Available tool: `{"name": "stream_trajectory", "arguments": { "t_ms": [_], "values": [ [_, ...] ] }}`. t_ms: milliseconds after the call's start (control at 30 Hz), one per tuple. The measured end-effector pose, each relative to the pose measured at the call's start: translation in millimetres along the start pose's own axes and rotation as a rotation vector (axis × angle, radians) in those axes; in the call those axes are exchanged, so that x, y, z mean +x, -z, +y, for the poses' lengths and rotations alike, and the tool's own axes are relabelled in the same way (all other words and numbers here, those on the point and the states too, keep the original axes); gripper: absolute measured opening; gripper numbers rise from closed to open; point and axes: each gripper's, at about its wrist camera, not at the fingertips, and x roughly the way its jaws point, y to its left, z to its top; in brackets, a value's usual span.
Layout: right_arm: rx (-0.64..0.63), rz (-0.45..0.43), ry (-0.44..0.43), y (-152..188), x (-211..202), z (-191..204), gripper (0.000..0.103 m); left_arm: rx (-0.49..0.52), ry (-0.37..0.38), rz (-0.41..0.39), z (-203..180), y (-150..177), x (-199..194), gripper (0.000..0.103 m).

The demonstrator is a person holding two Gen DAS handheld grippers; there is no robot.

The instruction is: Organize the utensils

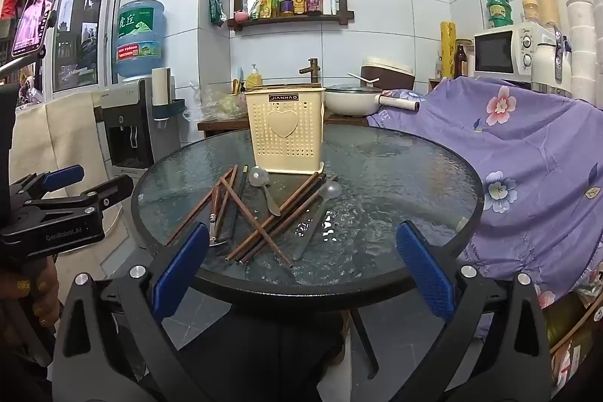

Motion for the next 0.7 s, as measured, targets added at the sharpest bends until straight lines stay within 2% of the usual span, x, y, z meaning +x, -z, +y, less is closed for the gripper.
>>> {"name": "stream_trajectory", "arguments": {
  "t_ms": [567, 700],
  "values": [
    [0.008, 0.0, 0.004, 2.2, -0.3, -2.7, 0.098, 0.011, 0.0, -0.003, 8.0, 3.6, -0.7, 0.097],
    [0.008, 0.001, 0.006, 1.2, 0.0, -3.3, 0.098, 0.017, 0.0, -0.001, -0.8, 2.3, 1.0, 0.097]
  ]
}}
